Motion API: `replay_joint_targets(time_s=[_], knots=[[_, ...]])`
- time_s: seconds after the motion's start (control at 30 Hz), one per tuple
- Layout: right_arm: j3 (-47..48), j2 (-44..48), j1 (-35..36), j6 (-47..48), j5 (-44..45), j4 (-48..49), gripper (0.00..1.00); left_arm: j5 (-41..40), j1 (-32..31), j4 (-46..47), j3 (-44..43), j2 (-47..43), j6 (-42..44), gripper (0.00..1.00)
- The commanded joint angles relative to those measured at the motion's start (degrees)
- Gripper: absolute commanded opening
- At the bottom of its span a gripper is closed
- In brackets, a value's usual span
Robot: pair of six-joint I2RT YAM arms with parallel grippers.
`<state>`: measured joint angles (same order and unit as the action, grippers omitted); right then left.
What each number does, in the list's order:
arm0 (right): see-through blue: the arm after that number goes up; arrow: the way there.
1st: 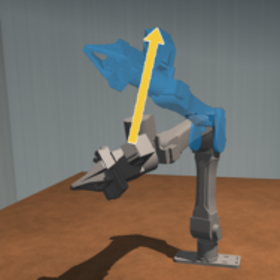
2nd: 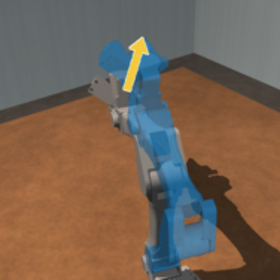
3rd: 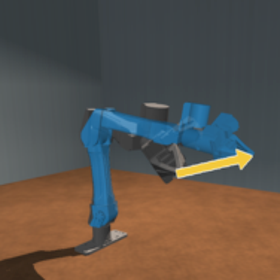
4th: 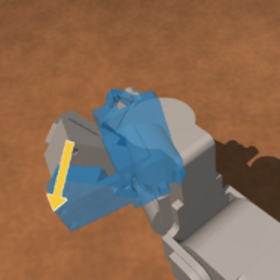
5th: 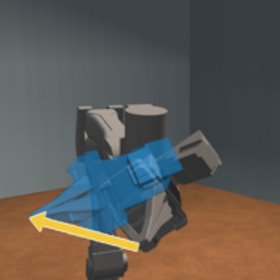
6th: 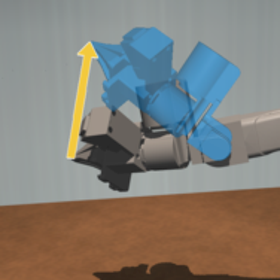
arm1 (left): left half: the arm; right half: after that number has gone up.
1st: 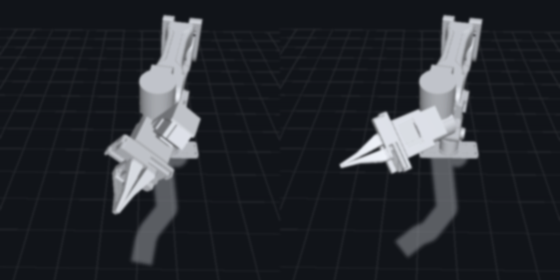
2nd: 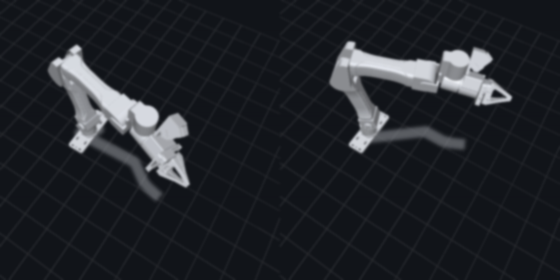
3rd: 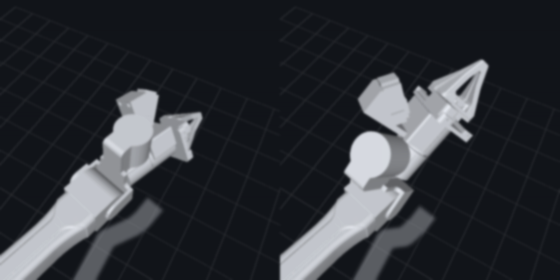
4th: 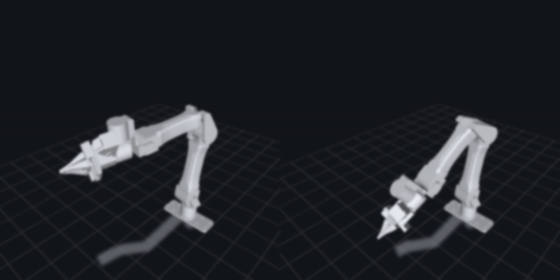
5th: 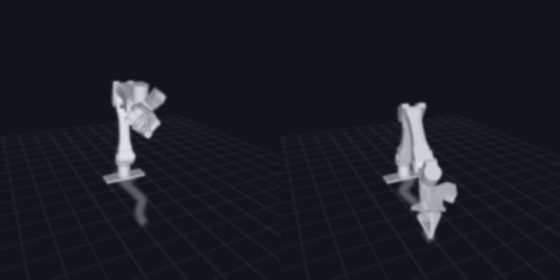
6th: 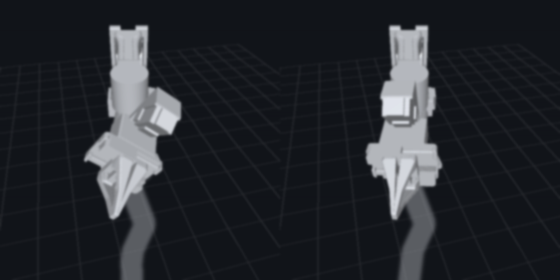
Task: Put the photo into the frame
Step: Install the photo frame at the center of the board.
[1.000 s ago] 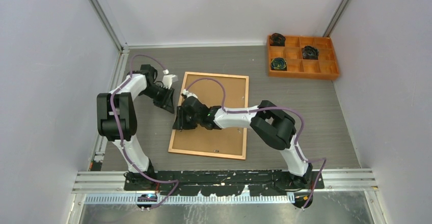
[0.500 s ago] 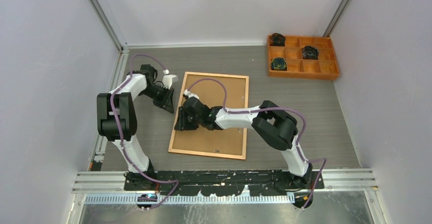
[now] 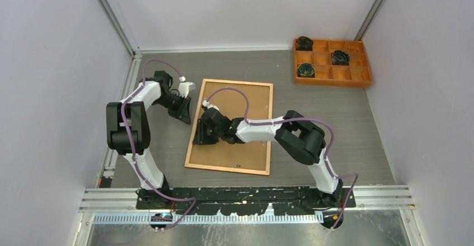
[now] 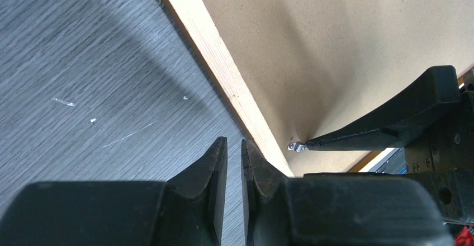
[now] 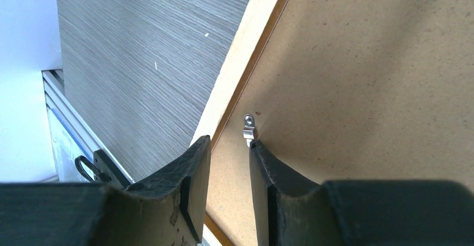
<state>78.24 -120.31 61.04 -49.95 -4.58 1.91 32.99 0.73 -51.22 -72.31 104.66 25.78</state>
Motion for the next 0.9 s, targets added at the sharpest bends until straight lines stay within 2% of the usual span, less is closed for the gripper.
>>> replay_joint_targets(time_s=[0.0, 0.87], knots=[[-0.3, 0.2, 0.3, -0.5, 0.5, 1.9, 0.37, -0.1, -0.3, 0.2, 0.0, -0.2, 0.6, 0.16], [2.8, -2.8, -1.4, -1.2, -4.4, 3.2, 0.29, -0.6, -2.2, -0.4, 0.0, -0.5, 0.9, 0.15]])
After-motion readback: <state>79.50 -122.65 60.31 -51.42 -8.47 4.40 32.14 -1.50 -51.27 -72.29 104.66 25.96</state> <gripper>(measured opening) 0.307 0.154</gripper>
